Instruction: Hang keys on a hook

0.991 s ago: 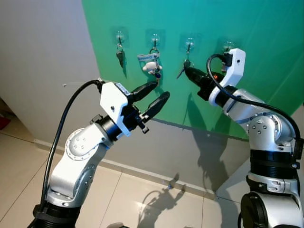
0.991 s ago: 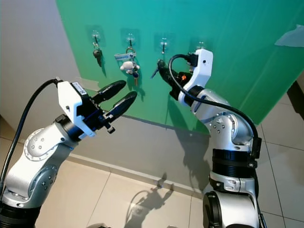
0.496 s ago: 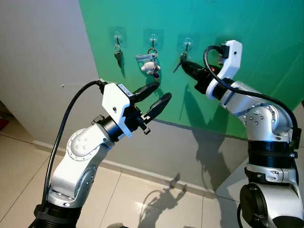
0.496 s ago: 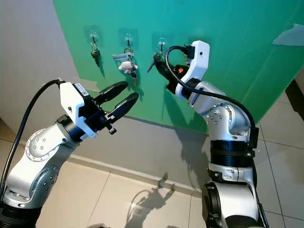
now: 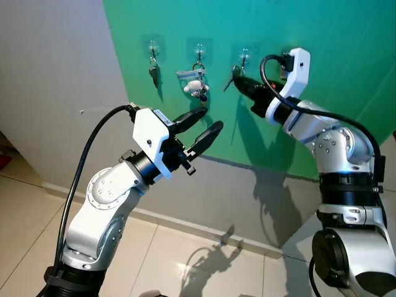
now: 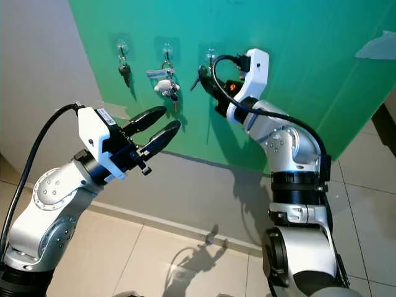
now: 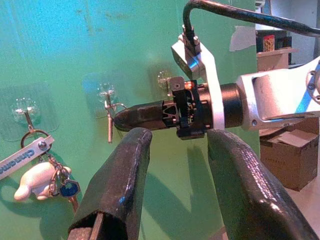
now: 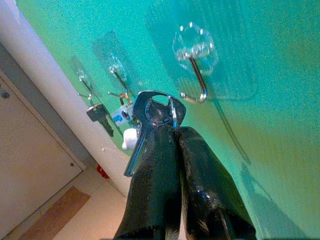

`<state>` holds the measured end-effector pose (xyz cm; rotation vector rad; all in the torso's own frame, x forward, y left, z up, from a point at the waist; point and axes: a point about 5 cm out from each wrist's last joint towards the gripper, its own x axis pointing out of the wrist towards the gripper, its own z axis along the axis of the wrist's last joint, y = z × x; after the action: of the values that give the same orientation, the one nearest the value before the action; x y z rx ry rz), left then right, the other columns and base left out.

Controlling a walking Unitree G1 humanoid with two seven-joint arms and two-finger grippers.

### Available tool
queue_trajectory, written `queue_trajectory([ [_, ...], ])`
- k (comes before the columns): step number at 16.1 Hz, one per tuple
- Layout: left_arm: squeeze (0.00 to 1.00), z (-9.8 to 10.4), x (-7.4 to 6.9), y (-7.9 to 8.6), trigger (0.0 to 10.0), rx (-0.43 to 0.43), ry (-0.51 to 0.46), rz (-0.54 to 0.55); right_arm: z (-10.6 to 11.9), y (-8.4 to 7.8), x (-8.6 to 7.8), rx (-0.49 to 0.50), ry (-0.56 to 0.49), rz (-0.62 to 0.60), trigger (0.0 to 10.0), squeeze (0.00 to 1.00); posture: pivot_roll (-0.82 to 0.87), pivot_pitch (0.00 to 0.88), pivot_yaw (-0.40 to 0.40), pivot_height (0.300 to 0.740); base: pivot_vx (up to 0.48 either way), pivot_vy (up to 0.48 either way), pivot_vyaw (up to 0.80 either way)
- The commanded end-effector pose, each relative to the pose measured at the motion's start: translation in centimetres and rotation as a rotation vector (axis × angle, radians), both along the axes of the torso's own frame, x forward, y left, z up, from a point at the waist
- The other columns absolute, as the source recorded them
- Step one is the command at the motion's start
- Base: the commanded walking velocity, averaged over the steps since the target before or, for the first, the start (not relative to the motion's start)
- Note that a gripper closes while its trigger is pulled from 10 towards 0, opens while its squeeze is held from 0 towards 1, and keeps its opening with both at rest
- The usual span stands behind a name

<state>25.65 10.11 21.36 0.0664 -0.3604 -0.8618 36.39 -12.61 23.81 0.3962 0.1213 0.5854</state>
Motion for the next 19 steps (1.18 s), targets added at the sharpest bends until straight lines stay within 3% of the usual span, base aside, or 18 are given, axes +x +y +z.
queue_trajectory([
  [1, 0.00, 0.1, -0.2, 0.0, 10.0, 0.009, -0.009, -0.003, 0.8, 0.0, 0.3, -0.007, -0.033, 0.001, 0.0, 0.00, 0.07, 0.000, -0.002, 0.740, 0.000, 0.000, 0.00],
  [9, 0.00, 0.2, -0.2, 0.1, 10.0, 0.010, -0.010, -0.002, 1.2, -0.4, 1.0, -0.004, -0.051, -0.014, 0.0, 0.00, 0.07, 0.000, 0.000, 0.740, 0.000, 0.000, 0.00],
  [19, 0.00, 0.2, -0.1, 0.2, 10.0, 0.014, -0.009, 0.002, 0.1, -1.0, 1.9, 0.028, 0.010, -0.005, 0.0, 0.00, 0.08, 0.000, 0.000, 0.740, 0.000, 0.000, 0.00],
])
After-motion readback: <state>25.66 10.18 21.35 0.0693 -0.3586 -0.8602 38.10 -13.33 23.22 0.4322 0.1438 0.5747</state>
